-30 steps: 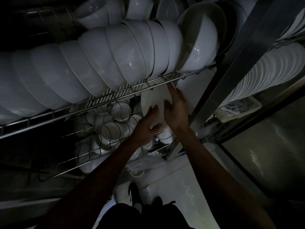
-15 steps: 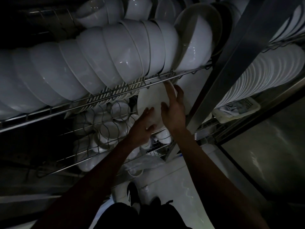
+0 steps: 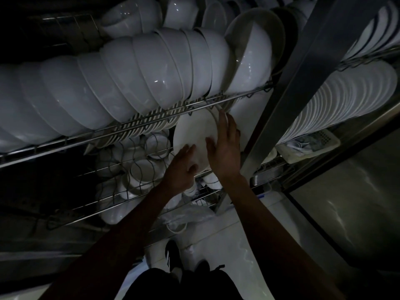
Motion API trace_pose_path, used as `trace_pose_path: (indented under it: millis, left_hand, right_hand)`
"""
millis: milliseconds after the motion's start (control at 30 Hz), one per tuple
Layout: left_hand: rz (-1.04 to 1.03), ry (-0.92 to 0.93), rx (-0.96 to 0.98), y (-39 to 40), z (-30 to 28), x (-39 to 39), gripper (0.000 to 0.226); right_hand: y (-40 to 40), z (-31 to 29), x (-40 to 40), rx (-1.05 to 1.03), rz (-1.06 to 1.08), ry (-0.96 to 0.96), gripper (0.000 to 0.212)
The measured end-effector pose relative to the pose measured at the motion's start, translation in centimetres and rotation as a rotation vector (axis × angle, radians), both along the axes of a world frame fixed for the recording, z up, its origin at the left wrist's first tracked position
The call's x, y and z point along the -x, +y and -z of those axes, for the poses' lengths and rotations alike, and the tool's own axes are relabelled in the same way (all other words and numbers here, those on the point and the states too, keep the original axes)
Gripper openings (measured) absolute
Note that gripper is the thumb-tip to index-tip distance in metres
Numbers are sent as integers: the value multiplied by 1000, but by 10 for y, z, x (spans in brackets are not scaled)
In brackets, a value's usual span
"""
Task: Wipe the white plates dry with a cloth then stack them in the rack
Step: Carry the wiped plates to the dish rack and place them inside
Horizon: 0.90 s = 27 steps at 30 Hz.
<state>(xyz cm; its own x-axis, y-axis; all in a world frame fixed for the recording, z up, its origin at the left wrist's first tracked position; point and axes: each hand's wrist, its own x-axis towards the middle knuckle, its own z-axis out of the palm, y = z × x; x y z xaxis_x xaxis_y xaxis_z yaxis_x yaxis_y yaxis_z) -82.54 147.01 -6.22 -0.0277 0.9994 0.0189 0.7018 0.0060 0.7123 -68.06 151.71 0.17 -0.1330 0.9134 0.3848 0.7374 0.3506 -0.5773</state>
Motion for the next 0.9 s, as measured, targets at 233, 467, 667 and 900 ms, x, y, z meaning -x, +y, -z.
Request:
trace_pose_path:
  millis: [233,467,667,900]
  left_hand:
    - [-74,-64,-42,-5,-7,-6,55]
    - [-65,-28,-71,-17,-11,-8,49]
    - [-40,15,-78,-27,-17,-11,47]
    - [23,67,-112,-45,-26,-7,39]
  right_hand:
    - [-6,4,-4,-6,-7,38,75]
    - [-23,9,-8,50,-25,153,74]
    - [-36,9,-18,114,-44,179,69]
    - [-64,5,-26,108,-31,168,58]
